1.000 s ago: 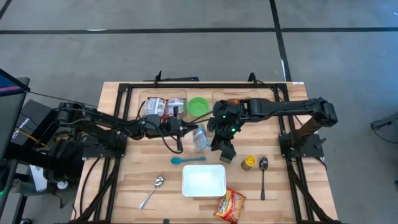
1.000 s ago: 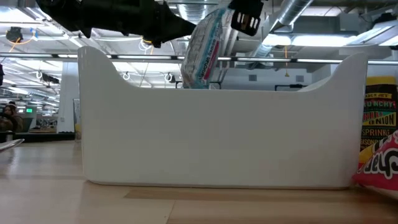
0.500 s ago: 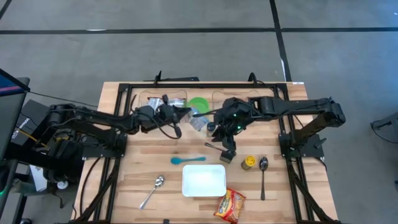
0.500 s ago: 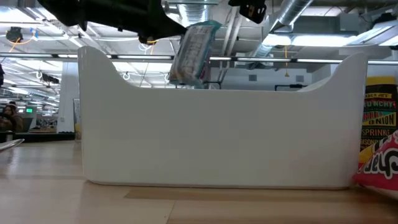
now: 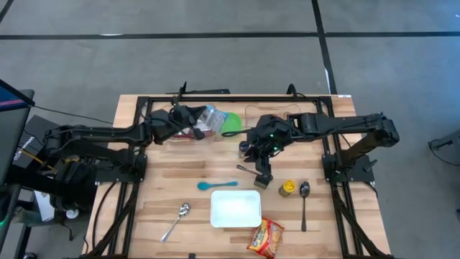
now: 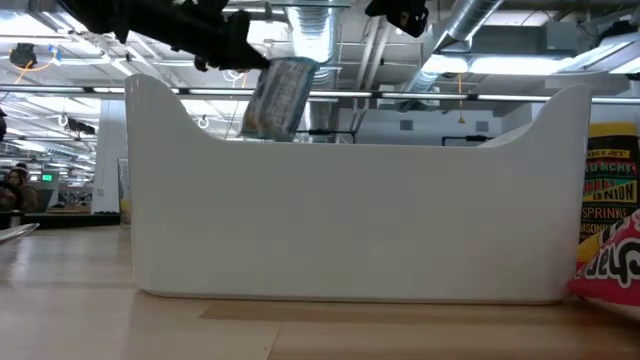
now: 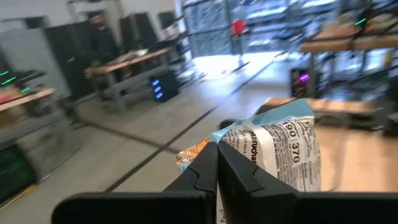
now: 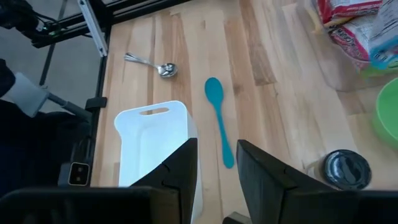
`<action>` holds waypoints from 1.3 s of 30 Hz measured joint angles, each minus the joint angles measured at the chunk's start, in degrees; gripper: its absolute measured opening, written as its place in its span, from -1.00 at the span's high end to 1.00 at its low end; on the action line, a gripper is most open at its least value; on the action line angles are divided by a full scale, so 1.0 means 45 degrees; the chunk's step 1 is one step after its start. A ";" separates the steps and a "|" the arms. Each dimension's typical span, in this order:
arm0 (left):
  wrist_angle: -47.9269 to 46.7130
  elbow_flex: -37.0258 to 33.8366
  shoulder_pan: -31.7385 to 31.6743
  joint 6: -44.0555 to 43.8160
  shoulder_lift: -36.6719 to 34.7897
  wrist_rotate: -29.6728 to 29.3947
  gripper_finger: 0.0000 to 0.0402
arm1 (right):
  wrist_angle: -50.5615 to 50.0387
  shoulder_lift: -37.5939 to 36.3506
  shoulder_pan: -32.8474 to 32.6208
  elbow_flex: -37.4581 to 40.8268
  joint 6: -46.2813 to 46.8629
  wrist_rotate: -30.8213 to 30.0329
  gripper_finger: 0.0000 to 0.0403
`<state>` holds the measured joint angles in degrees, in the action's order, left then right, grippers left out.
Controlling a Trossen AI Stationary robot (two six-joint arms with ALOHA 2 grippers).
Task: Pick & Place Food Item
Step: Put the blue noodle pack into the left transparent bin
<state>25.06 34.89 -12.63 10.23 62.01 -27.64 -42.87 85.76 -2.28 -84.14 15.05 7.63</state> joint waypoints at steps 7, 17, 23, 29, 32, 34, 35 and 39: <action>-0.0189 0.0000 -0.0884 -0.0037 -0.0004 -0.0632 1.00 | 0.0010 0.0000 0.0000 0.0000 0.0000 -0.0065 0.47; -0.0588 0.0000 -0.2529 -0.0807 0.0051 -0.0628 1.00 | 0.0181 0.0010 0.0000 0.0005 0.0000 -0.0061 0.47; -0.0817 -0.0005 -0.3191 -0.1428 0.0327 -0.0626 1.00 | 0.0507 0.0010 0.0010 0.0010 0.0000 -0.0061 0.47; -0.0796 -0.0005 -0.3468 -0.1484 0.1149 -0.0568 1.00 | 0.0532 0.0010 0.0010 0.0010 0.0000 -0.0061 0.47; -0.0813 -0.0005 -0.3580 -0.1754 0.1566 -0.0568 1.00 | 0.0529 0.0010 0.0010 0.0010 0.0000 -0.0061 0.47; -0.0701 -0.0005 -0.3646 -0.2076 0.1782 -0.0572 1.00 | 0.0530 0.0010 0.0010 0.0010 0.0000 -0.0061 0.47; -0.0667 -0.0005 -0.3646 -0.2118 0.1861 -0.0575 1.00 | 0.0529 0.0010 0.0010 0.0010 0.0000 -0.0061 0.47; -0.0383 -0.0005 -0.3646 -0.2150 0.2224 -0.0585 1.00 | 0.0529 0.0010 0.0010 0.0010 0.0000 -0.0061 0.47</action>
<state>23.34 34.87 -29.04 0.56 72.01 -30.27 -40.49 85.80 -2.24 -84.09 15.05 7.35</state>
